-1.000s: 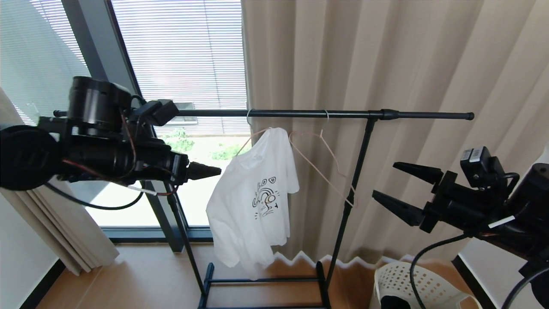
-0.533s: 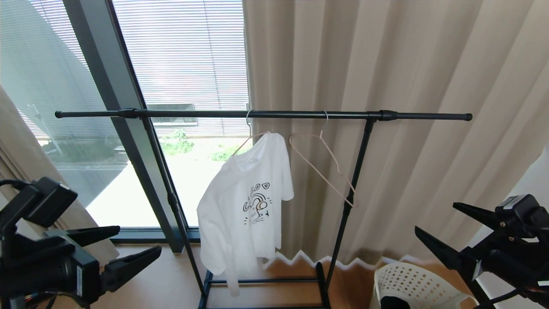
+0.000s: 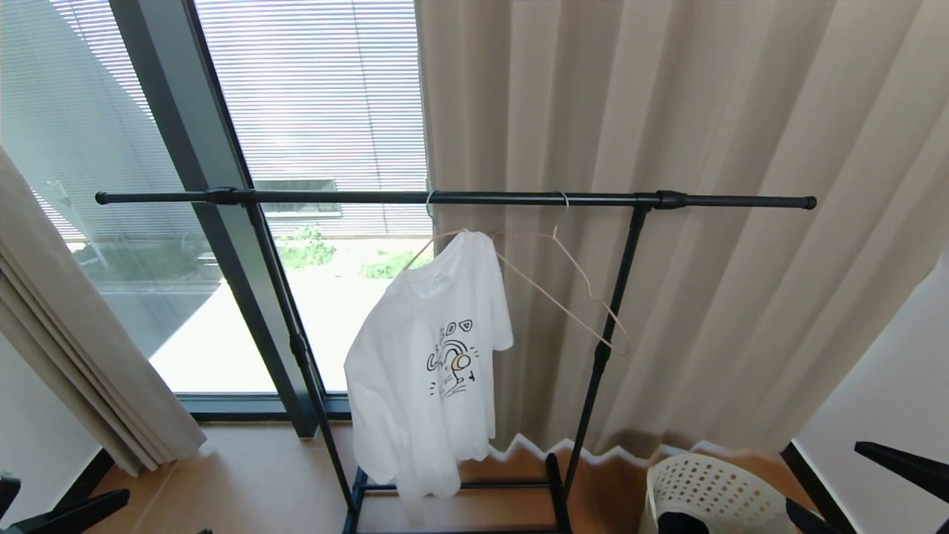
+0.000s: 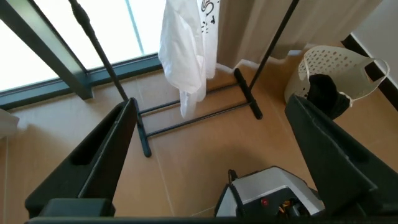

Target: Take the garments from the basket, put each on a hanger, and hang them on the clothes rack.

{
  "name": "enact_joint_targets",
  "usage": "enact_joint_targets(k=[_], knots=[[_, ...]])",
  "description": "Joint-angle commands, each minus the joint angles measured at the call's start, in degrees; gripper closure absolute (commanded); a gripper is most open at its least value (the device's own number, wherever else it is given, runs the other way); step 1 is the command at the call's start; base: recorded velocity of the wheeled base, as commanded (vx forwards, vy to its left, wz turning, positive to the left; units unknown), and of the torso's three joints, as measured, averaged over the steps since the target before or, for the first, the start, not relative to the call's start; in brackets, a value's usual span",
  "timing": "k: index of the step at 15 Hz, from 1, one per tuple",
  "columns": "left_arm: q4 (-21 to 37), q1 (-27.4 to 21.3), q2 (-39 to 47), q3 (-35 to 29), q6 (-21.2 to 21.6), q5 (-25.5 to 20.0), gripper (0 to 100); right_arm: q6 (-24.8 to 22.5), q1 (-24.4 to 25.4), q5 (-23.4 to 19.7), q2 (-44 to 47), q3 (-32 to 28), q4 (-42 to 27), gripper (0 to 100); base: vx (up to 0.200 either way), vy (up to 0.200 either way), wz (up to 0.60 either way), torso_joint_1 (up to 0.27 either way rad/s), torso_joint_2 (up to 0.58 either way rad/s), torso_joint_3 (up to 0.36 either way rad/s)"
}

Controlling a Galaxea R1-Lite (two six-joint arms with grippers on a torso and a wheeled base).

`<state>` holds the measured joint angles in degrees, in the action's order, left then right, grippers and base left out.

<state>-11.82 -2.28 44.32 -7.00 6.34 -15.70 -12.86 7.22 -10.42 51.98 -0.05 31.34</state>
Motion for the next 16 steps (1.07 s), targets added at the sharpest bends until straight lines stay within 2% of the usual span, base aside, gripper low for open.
enact_joint_targets(k=[1, 2, 4, 7, 8, 12, 15, 16], knots=[[0.14, 0.7, -10.57, 6.73, -0.36, 0.14, 0, 0.03, -0.01, 1.02, -33.88, 0.05, -27.04, 0, 0.0, 0.0, 0.0, 0.0, 0.0, 0.0], [0.4, 1.84, -15.15, 7.0, -0.89, 0.14, 0, 1.44, -0.1, 1.11, -37.39, 0.05, -28.97, 0, 0.0, 0.0, 0.0, 0.0, 0.0, 0.0], [2.95, 3.51, -21.12, 7.0, -1.07, 0.23, 0, 5.48, 0.08, 1.19, -38.62, 0.05, -29.58, 0, 0.0, 0.0, 0.0, 0.0, 0.0, 0.0], [6.29, 5.0, -29.82, 7.0, -0.8, 0.41, 0, 5.83, -2.82, 1.37, -46.18, 0.05, -29.58, 0, 0.0, 0.0, 0.0, 0.0, 0.0, 0.0], [7.52, 5.0, -32.81, 7.0, -0.71, 0.41, 0, 5.83, -5.46, 1.46, -48.38, 0.05, -29.67, 0, 0.0, 0.0, 0.0, 0.0, 0.0, 0.0], [8.31, 4.83, -39.75, 7.0, -0.45, 1.55, 0, 6.36, -7.39, 2.78, -51.54, 0.05, -29.58, 0, 0.0, 0.0, 0.0, 0.0, 0.0, 0.0], [8.31, 4.83, -40.02, 7.0, -0.19, 2.52, 0, 6.8, -7.39, 3.66, -51.54, 0.05, -29.32, 0, 0.0, 0.0, 0.0, 0.0, 0.0, 0.0], [8.31, 4.83, -40.02, 7.0, -0.45, 4.28, 0, 7.06, -7.39, 3.83, -51.54, 0.05, -29.32, 0, 0.0, 0.0, 0.0, 0.0, 0.0, 0.0]])
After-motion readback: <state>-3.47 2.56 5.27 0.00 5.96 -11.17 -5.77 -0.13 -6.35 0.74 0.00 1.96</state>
